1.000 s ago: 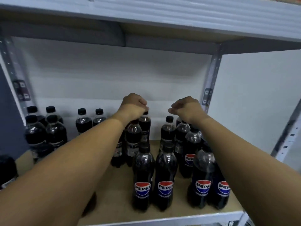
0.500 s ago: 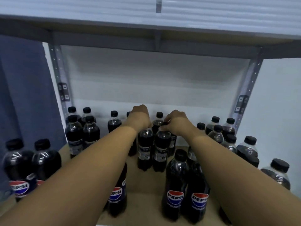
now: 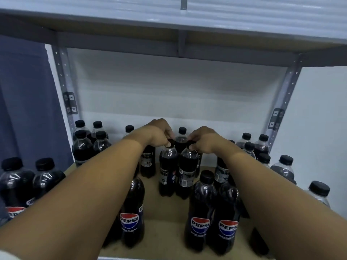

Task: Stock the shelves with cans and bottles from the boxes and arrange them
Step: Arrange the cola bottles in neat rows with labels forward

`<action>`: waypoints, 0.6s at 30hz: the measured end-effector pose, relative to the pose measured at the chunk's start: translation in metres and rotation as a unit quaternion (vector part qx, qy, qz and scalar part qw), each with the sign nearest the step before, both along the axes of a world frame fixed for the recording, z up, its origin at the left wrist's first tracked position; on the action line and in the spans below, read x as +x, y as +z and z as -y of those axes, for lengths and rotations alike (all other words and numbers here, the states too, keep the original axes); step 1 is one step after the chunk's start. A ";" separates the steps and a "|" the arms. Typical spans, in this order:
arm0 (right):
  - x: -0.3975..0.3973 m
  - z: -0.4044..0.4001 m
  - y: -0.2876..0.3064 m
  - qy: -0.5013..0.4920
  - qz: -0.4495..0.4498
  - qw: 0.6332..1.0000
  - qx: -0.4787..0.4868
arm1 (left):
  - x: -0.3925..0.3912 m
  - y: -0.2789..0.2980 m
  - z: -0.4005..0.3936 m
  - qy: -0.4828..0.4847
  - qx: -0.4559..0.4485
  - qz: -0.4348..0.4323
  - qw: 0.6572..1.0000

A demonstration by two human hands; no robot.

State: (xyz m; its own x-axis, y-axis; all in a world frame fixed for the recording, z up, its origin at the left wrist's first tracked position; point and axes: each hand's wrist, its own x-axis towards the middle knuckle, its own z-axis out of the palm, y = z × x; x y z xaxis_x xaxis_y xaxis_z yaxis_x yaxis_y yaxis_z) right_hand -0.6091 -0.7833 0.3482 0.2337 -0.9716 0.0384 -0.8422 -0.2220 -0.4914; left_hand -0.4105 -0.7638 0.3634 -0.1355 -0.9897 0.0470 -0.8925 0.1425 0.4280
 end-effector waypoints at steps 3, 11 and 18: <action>-0.004 0.002 -0.002 -0.003 0.015 1.000 0.013 | 0.005 -0.002 -0.005 -0.021 0.010 -0.042 0.999; 0.005 0.003 -0.007 -0.055 -0.015 0.998 -0.036 | -0.011 -0.008 0.001 0.026 -0.023 -0.030 0.999; -0.002 -0.003 0.001 -0.026 0.020 0.999 0.026 | -0.007 -0.003 -0.003 -0.044 0.048 -0.047 0.997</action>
